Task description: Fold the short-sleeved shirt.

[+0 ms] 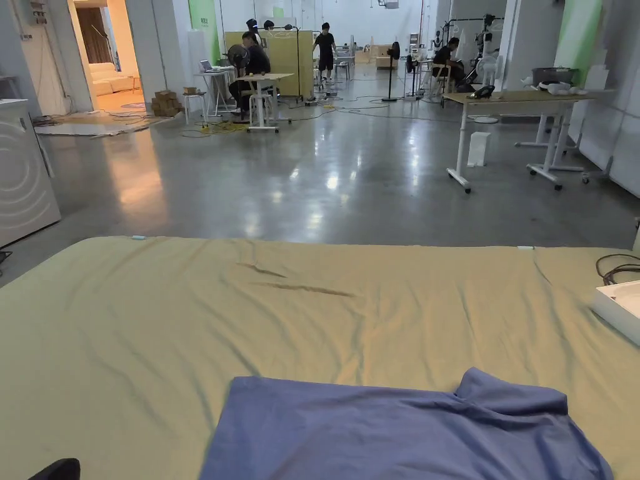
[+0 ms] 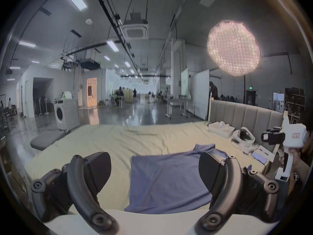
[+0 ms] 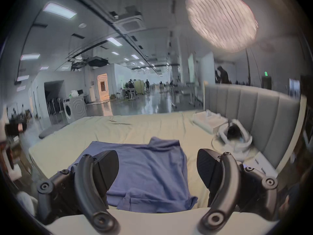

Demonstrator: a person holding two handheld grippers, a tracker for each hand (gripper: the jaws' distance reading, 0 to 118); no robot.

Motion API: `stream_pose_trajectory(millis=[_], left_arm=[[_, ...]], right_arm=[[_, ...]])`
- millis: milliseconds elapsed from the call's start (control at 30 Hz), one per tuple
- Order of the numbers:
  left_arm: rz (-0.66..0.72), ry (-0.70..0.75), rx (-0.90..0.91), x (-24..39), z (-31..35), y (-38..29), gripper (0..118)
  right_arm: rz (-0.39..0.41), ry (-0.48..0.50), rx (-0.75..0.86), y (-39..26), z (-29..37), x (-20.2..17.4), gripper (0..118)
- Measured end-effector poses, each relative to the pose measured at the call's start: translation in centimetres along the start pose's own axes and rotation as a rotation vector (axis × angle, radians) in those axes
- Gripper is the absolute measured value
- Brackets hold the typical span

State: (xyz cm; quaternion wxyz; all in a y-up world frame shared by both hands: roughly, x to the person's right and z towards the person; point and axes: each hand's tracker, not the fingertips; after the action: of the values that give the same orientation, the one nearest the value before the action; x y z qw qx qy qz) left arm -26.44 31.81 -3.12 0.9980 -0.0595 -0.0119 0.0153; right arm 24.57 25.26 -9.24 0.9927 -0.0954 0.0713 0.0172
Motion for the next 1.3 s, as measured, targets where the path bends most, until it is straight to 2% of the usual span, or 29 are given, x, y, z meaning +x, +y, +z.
stream_pose_trajectory(millis=[67, 133, 167, 200, 233, 267, 300, 333, 367, 400, 667, 967, 1167, 1300], left_arm=[[-0.029, 0.013, 0.034, 1.1, 0.8, 1.0, 108], [-0.056, 0.03, 0.039, 1.8, 1.2, 1.5, 104], [-0.069, 0.04, 0.044, 2.2, 1.6, 1.9, 94], [-0.078, 0.039, 0.047, 2.3, 1.7, 2.1, 73], [-0.081, 0.037, 0.045, 2.4, 1.7, 2.2, 38], [-0.087, 0.042, 0.041, 2.6, 1.7, 2.1, 26], [-0.09, 0.043, 0.04, 2.6, 1.8, 2.0, 23], [-0.091, 0.034, 0.04, 2.6, 1.8, 1.9, 11], [-0.086, 0.029, 0.042, 2.5, 1.7, 1.7, 0], [-0.081, 0.048, 0.055, 2.8, 1.8, 1.3, 0], [-0.024, 0.038, -0.012, 0.9, 1.1, 0.6, 0], [-0.011, 0.057, -0.04, 0.1, 1.7, -0.5, 0], [-0.092, 0.079, 0.043, 1.2, 3.3, 0.4, 0], [-0.153, 0.124, -0.026, 1.0, 2.5, 0.2, 0]], right_arm=[[0.065, 0.01, 0.032, 0.7, 0.3, -1.5, 99], [0.088, 0.028, 0.065, 1.0, 0.9, -2.6, 98], [0.098, 0.033, 0.067, 1.2, 1.1, -3.1, 94], [0.103, 0.027, 0.07, 1.4, 1.3, -3.5, 86], [0.105, 0.023, 0.071, 1.4, 1.4, -3.9, 60], [0.1, 0.021, 0.074, 1.5, 1.6, -4.1, 36], [0.09, 0.022, 0.08, 1.3, 1.6, -4.2, 13], [0.08, 0.016, 0.083, 1.4, 1.5, -4.1, 0], [0.062, 0.024, 0.069, 1.4, 1.4, -4.0, 0], [0.044, 0.048, 0.037, 1.4, 1.4, -3.9, 0], [0.072, 0.014, 0.044, 1.3, 1.5, -3.6, 0], [0.089, 0.022, 0.032, 1.5, 1.4, -3.3, 0], [0.097, 0.039, 0.034, 1.4, 1.2, -3.8, 0], [0.098, 0.062, 0.018, 0.9, 0.9, -4.0, 0]])
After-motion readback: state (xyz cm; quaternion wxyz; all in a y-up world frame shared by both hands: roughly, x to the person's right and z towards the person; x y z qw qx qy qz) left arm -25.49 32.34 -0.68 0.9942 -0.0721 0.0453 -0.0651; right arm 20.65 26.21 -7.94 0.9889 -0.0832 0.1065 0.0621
